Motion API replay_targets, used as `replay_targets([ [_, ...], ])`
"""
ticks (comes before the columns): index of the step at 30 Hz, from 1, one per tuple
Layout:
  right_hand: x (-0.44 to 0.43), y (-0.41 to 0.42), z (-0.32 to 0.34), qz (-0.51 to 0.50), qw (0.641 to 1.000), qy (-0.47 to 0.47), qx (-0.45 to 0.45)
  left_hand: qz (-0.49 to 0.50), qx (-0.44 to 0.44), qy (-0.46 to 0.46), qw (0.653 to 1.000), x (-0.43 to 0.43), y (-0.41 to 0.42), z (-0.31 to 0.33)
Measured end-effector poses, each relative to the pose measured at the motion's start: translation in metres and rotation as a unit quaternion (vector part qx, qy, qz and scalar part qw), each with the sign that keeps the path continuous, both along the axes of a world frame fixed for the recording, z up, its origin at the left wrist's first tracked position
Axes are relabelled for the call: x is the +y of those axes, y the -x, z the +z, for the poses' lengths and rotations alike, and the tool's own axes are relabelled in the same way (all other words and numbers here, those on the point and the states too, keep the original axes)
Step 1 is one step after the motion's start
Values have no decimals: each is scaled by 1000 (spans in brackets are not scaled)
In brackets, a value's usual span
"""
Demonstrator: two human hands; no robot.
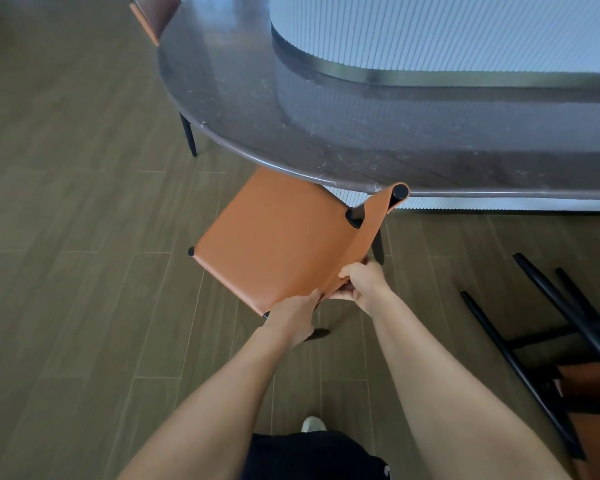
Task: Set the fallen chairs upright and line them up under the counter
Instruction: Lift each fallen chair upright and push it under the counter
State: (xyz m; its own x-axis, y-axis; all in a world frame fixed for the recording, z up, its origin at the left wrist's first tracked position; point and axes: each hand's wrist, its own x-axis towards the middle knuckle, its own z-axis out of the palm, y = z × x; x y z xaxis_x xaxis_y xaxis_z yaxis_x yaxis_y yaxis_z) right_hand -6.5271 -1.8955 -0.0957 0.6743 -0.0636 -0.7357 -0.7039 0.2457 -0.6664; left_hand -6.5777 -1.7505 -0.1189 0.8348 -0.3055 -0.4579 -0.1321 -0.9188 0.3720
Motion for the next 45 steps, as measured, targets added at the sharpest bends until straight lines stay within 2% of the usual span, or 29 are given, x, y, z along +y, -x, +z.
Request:
replay_targets([
  [12,-47,2,-4,-54,998,-39,-21,-64,-13,-36,997,-35,-9,7],
  [18,-64,8,-6,-47,998,-45,-27,-29,45,-2,999,-21,1,-17],
  [22,-71,14,-10,-71,995,-55,-38,-3,39,-7,999,-21,3,-22],
  [28,-89,21,-17,-109,990,-77,-46,17,75,29,997,-33,-3,-26],
  [36,-116,31,-25,-163,983,-74,-37,-22,44,-2,999,-58,-7,-20],
  [45,-93,42,-21,-156,983,-84,-49,-25,75,1,997,-36,-1,-17],
])
